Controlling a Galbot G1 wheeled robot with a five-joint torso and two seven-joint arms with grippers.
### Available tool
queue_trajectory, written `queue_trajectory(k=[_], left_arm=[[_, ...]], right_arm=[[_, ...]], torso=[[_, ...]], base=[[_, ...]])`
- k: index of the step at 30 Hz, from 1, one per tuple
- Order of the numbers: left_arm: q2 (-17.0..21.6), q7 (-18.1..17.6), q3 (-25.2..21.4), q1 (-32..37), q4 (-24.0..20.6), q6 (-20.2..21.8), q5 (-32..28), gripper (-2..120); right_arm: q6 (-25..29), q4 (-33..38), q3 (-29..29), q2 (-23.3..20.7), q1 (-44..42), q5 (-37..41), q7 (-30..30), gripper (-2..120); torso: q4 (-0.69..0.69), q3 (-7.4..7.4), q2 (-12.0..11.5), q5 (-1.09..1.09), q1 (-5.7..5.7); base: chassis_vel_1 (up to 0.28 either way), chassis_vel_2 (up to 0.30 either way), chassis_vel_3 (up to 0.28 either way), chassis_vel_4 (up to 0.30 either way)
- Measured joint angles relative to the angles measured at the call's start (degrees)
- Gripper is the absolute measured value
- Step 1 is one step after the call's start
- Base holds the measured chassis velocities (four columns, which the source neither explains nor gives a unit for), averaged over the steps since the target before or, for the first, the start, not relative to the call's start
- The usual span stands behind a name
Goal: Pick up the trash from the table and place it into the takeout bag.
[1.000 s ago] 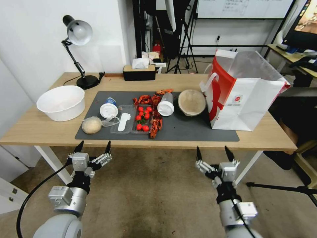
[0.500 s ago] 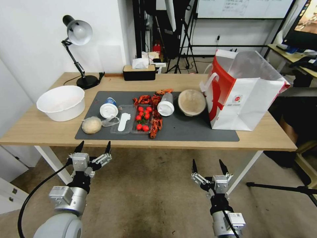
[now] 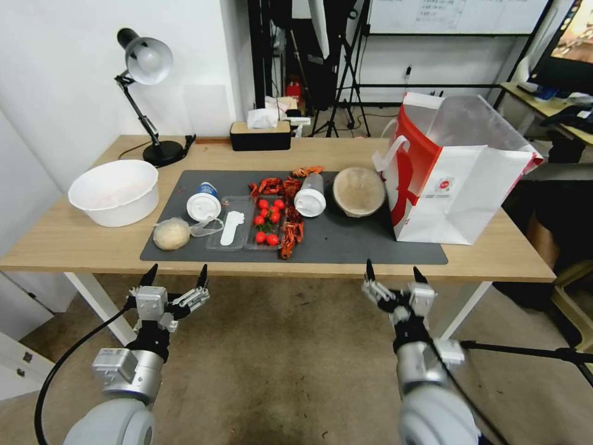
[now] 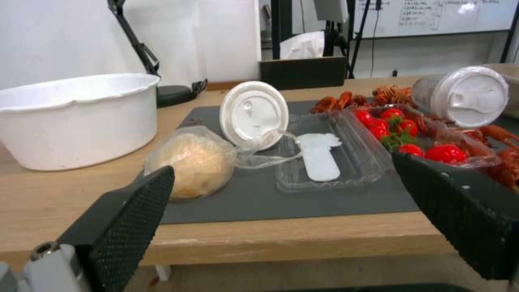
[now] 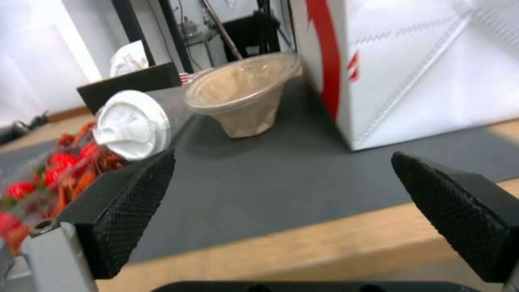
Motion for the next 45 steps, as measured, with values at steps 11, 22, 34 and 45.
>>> queue_trajectory(k=[11, 22, 34, 45], left_arm=[[-0.2, 0.2, -0.1, 0.3, 0.1, -0.2, 0.3, 100], [-0.5, 0.2, -0.2, 0.5, 0.6, -0.6, 0.5, 100], [-0.6, 0.2, -0.4, 0.7, 0.8, -1.2, 0.6, 100], [-0.7, 0.2, -0.4, 0.7, 1.5, -1.8, 0.8, 100]], right_arm=[[-3.7, -5.8, -2.2, 2.7, 15.3, 19.1, 1.7, 100], [-5.8, -14.4, -1.4, 6.3, 26.0, 26.4, 5.0, 100], [-6.8, -17.7, -1.4, 8.2, 29.1, 28.4, 6.8, 98], [-8.3, -19.9, -0.7, 9.8, 31.4, 29.7, 9.4, 70]], torso=[[0.0, 0.0, 0.0, -0.01, 0.0], [0.0, 0.0, 0.0, -0.01, 0.0], [0.0, 0.0, 0.0, 0.0, 0.0], [0.0, -0.01, 0.0, 0.0, 0.0]], base=[[0.0, 0.0, 0.0, 0.0], [0.0, 0.0, 0.0, 0.0], [0.0, 0.0, 0.0, 0.0], [0.0, 0.0, 0.0, 0.0]])
